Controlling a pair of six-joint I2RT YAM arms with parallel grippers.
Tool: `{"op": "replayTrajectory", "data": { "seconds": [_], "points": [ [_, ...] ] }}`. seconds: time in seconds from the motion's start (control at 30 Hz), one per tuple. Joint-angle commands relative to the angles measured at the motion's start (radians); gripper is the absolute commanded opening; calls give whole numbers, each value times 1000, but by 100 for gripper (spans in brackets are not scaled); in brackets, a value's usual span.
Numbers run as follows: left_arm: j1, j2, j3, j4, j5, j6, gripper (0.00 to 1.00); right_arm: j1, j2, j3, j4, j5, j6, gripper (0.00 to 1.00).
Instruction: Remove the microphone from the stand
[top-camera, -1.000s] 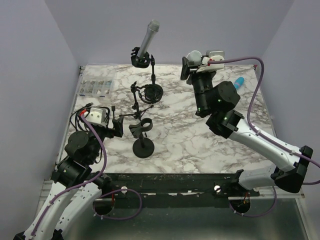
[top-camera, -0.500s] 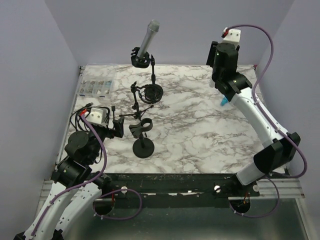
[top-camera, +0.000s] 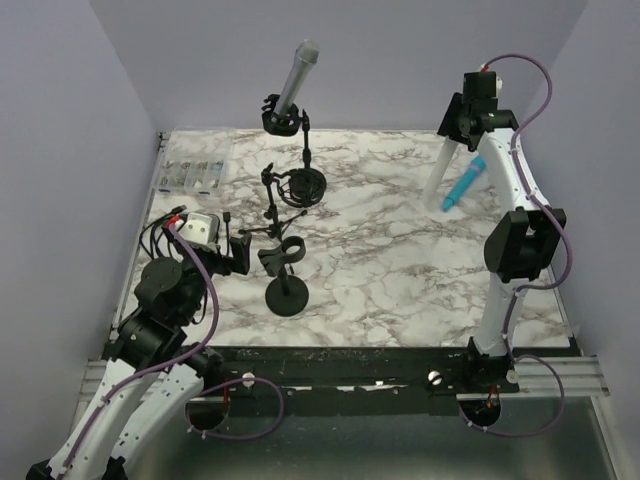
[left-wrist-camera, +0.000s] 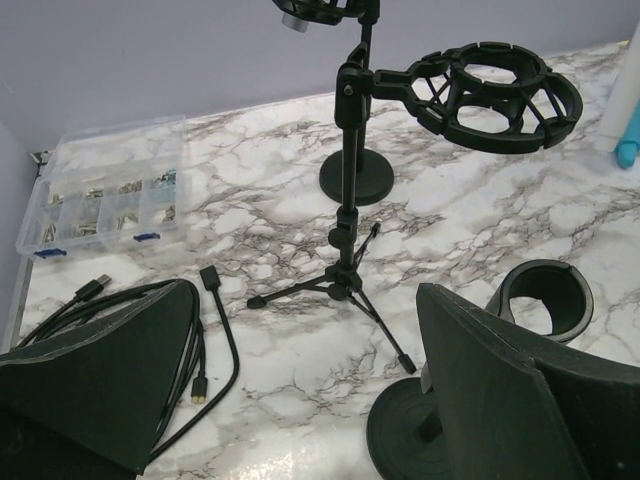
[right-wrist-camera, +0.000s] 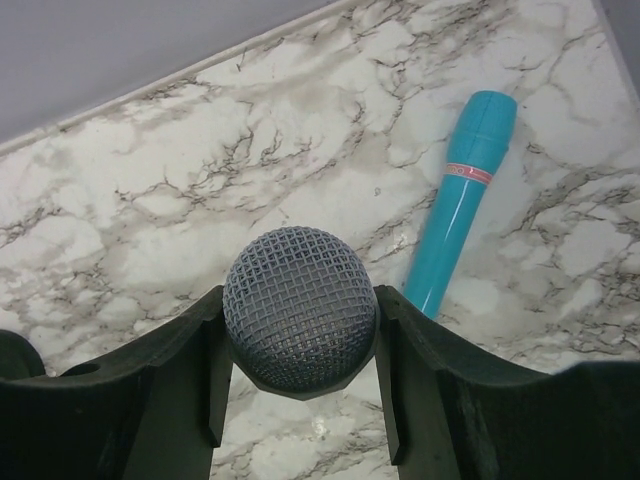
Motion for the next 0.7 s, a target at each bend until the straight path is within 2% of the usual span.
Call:
{"op": "replayTrajectory", "data": {
  "seconds": [0.0,0.17,0.37,0.67],
  "points": [
    [5,20,-3,23,21,-7,99,-49,87,94,-64,-133,49,1],
    [8,38,-7,38,37,-6,98,-67,169,122,-40,-132,79,1],
    [11,63,-8,46,38,-2,99,-73,259,126,-20,-44,100,1],
    [21,81,-18,76,58,10,98,-80,302,57,131,66,125,1]
  ]
}}
